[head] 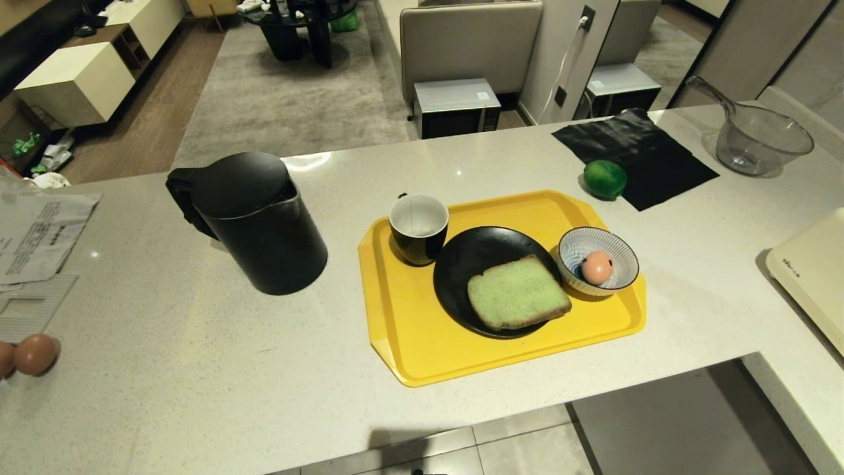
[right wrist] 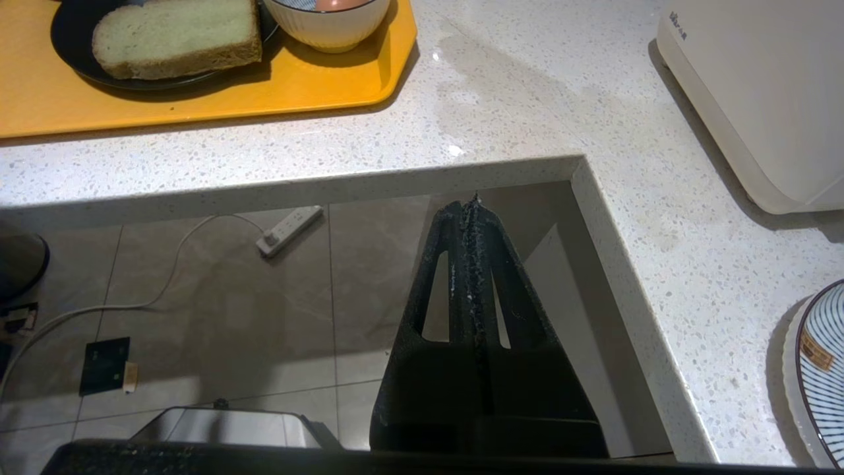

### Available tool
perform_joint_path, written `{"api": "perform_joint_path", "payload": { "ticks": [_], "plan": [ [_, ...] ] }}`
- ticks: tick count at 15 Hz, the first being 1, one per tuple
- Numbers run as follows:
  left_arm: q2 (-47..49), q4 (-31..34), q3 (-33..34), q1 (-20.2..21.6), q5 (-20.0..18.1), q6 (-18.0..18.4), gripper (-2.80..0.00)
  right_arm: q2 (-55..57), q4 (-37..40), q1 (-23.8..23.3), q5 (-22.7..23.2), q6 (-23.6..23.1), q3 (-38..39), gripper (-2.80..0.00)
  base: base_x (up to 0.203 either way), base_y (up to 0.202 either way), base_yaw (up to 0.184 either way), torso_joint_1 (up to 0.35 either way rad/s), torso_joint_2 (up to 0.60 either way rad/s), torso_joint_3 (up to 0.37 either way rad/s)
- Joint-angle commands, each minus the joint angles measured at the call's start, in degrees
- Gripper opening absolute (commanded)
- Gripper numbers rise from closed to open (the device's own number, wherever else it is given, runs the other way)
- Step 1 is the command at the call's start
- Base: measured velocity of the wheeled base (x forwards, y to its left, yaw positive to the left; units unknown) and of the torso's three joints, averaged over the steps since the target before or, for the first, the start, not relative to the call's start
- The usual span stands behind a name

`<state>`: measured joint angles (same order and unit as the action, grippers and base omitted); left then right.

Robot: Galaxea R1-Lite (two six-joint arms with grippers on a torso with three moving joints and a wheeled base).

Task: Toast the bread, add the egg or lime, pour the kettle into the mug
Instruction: Pick up the bread slice

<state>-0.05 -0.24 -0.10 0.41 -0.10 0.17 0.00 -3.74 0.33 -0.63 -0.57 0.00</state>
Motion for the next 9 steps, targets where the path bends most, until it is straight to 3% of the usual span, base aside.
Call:
{"api": "perform_joint_path", "payload": {
  "ticks": [1,9],
  "plan": [
    [0.0,0.0,0.0,0.0,0.0,0.0,-2.8,0.1,0.0,0.0,0.0,0.0,1.5,-2.8,0.0,0.0,0.0,0.0,0.0,0.0],
    [0.0,0.0,0.0,0.0,0.0,0.0,-2.8,0.1,0.0,0.0,-0.3,0.0,1.5,-2.8,0.0,0.0,0.0,0.0,0.0,0.0]
  ]
}}
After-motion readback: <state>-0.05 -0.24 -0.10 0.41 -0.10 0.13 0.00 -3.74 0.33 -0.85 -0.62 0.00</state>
